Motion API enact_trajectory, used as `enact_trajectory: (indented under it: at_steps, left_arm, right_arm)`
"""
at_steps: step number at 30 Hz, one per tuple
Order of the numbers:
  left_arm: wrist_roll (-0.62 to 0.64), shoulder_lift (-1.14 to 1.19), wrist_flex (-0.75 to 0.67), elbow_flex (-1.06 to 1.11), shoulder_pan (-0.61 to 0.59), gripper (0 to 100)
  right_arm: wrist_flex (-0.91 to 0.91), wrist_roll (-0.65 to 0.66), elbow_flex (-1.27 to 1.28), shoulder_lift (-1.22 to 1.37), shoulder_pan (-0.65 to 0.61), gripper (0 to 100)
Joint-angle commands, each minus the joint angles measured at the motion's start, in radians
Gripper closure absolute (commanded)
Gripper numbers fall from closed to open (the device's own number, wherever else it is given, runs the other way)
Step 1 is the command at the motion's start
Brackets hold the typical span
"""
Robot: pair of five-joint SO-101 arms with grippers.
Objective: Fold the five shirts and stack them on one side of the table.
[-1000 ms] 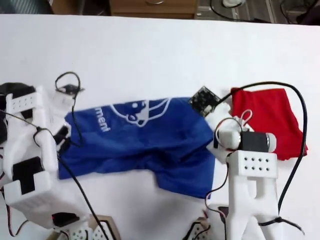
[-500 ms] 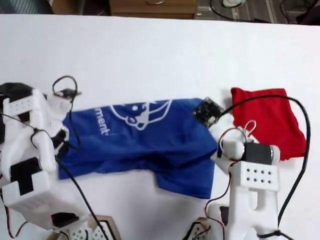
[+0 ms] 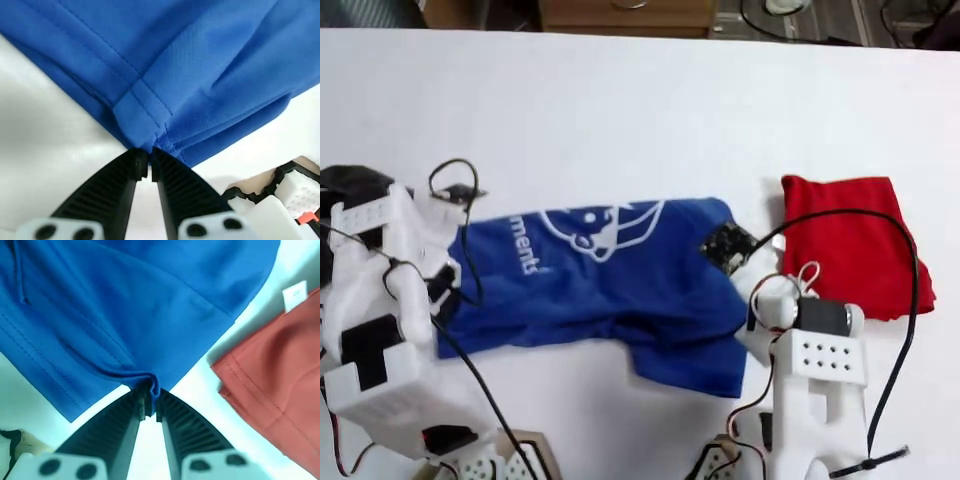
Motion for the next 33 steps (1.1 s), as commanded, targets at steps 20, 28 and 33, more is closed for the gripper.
enact_trajectory:
  at_steps: [20,28,33]
  left_arm:
    - [-0.005,-0.008,-0.086,0.104,0.0,97]
    - [0.002,-0.014,-0.061,0.056,-0.005,86]
    - [0.005,-0.015,0.087,-0.145,-0.006,82]
  right_arm:
    - [-0.021,0.003,0.08,-0.03,0.007,97.8]
    - [-0.015,0.003,0.074,-0.03,0.004,83.6]
    - [-0.015,-0.006,0.003,-0.031,-0.045,79.3]
